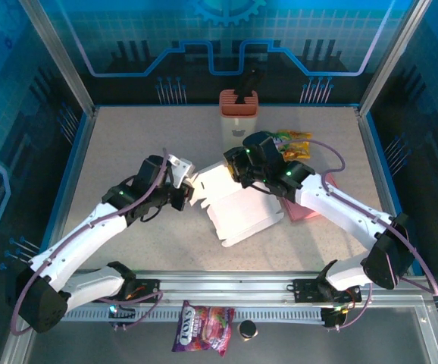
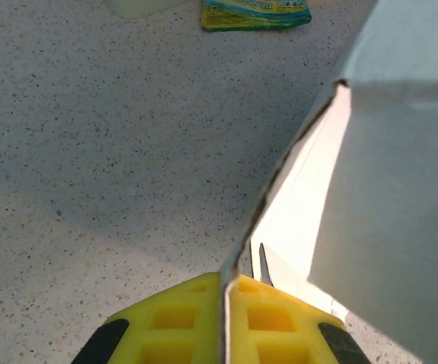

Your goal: Fold the paper box

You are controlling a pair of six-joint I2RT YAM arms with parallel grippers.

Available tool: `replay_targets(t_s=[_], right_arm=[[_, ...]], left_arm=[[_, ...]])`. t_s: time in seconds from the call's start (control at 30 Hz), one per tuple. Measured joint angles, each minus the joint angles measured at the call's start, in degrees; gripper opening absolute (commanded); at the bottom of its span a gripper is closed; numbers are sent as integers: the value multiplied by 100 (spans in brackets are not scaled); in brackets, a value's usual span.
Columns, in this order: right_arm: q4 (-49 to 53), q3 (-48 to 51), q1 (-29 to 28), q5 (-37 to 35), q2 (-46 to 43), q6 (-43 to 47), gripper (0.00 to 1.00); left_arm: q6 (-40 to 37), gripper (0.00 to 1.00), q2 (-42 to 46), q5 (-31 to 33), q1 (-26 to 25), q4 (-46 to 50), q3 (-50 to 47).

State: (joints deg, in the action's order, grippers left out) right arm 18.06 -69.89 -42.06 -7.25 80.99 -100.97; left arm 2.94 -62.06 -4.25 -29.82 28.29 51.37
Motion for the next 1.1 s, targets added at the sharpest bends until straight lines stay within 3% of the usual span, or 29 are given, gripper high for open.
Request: replay_targets(t_s=[0.23, 0.33, 0.53, 1.1], right_arm=[[35, -144, 0, -17, 46, 28, 24], [42, -166, 0, -24, 46, 50, 17], [42, -181, 0, -15, 61, 98, 26], [13, -186, 0, 170, 66, 81, 27]], left_arm=[[11, 0, -20, 20, -4, 15, 59], [13, 0, -22, 20, -4, 17, 61], [13, 0, -46, 17, -2, 15, 63], [15, 0, -236, 13, -4, 144, 68]])
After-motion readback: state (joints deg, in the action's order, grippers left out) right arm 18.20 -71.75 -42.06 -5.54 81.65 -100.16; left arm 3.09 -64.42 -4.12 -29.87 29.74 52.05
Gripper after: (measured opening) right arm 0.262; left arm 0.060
